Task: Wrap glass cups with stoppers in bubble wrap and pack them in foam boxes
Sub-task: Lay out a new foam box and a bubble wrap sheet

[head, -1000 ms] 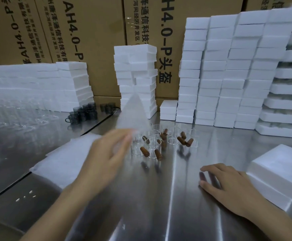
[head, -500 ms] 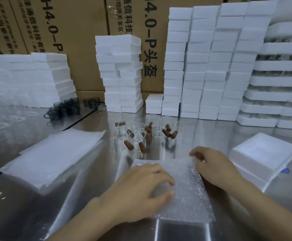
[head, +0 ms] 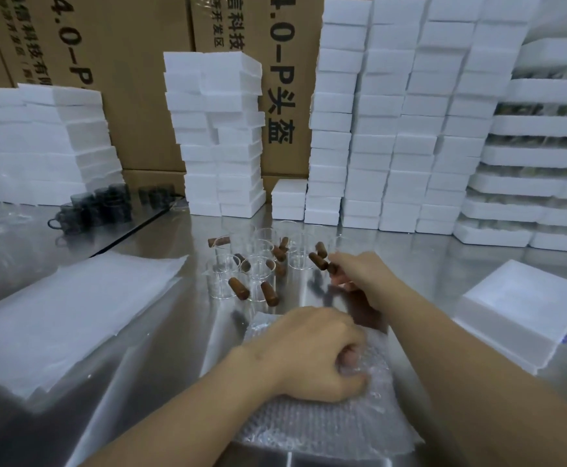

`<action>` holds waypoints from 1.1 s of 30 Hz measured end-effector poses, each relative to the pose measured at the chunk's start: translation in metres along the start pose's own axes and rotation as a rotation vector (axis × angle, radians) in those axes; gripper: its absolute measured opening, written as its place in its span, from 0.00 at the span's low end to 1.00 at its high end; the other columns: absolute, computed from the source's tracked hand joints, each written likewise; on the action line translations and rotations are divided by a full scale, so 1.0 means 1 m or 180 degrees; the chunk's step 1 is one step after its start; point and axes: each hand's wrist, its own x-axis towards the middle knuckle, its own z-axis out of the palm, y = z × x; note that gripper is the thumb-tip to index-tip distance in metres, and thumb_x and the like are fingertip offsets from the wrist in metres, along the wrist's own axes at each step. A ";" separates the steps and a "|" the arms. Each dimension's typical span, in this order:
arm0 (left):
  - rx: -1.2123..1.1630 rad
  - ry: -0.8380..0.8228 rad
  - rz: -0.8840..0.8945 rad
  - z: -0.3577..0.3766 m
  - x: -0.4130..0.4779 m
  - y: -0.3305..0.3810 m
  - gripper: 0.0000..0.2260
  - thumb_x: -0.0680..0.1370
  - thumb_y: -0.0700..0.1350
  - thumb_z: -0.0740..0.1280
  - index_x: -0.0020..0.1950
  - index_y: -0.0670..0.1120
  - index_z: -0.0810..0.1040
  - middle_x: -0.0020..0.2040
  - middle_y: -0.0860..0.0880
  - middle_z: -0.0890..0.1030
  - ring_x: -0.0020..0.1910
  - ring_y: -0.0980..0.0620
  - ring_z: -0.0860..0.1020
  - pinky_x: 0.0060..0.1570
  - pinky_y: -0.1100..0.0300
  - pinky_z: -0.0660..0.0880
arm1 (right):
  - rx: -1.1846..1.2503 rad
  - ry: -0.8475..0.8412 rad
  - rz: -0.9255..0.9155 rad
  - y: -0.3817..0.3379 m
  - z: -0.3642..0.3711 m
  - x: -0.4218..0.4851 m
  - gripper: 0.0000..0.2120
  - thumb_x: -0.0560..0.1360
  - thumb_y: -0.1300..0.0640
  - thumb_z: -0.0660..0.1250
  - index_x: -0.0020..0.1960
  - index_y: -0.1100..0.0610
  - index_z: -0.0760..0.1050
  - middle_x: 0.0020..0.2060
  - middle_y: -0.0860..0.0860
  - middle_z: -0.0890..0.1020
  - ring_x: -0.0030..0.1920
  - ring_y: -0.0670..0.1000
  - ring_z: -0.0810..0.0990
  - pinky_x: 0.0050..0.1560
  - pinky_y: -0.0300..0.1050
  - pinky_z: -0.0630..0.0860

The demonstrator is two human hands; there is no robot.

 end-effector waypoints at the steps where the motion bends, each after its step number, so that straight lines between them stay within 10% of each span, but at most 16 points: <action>1: -0.0080 -0.0014 -0.0033 -0.003 -0.002 -0.001 0.13 0.76 0.57 0.70 0.40 0.51 0.72 0.39 0.55 0.74 0.41 0.52 0.74 0.43 0.49 0.74 | 0.0130 -0.0033 0.0016 -0.001 -0.001 0.000 0.08 0.76 0.57 0.71 0.45 0.63 0.81 0.35 0.59 0.83 0.34 0.55 0.78 0.31 0.41 0.72; 6: -0.0086 0.0219 -0.0244 0.003 0.000 0.001 0.18 0.77 0.63 0.66 0.38 0.50 0.71 0.36 0.55 0.75 0.37 0.55 0.74 0.44 0.50 0.76 | 0.0054 0.0271 0.0090 0.001 -0.021 -0.010 0.06 0.76 0.57 0.67 0.40 0.57 0.76 0.32 0.52 0.82 0.20 0.44 0.70 0.33 0.43 0.63; 10: 0.0064 0.0188 -0.0481 0.017 0.005 0.010 0.28 0.76 0.77 0.59 0.39 0.52 0.71 0.37 0.56 0.76 0.36 0.57 0.73 0.43 0.51 0.74 | -0.0060 0.0537 -0.0158 0.009 -0.050 -0.038 0.14 0.77 0.50 0.68 0.37 0.56 0.81 0.33 0.47 0.85 0.29 0.49 0.67 0.31 0.42 0.63; 16: -0.0176 0.0262 -0.0596 0.021 0.005 0.017 0.15 0.80 0.60 0.64 0.40 0.51 0.72 0.37 0.54 0.77 0.38 0.54 0.76 0.44 0.49 0.78 | 0.0392 0.0193 -0.0679 0.028 -0.083 -0.091 0.12 0.81 0.50 0.68 0.49 0.56 0.86 0.38 0.46 0.88 0.29 0.42 0.74 0.34 0.38 0.69; 25: -0.0666 0.0368 -0.0981 0.022 0.006 0.006 0.17 0.82 0.62 0.65 0.40 0.54 0.74 0.36 0.56 0.79 0.37 0.57 0.77 0.37 0.55 0.74 | 0.0926 -0.0169 -0.0684 0.053 -0.080 -0.102 0.09 0.83 0.55 0.66 0.55 0.56 0.85 0.47 0.52 0.89 0.34 0.45 0.79 0.39 0.42 0.70; 33: -0.1524 0.1259 -0.1143 0.020 0.009 0.006 0.18 0.74 0.69 0.70 0.43 0.54 0.76 0.34 0.55 0.78 0.33 0.59 0.75 0.37 0.55 0.76 | -0.0337 0.0715 -0.2498 0.037 -0.082 -0.109 0.06 0.84 0.53 0.66 0.58 0.45 0.81 0.46 0.40 0.83 0.48 0.44 0.80 0.45 0.32 0.73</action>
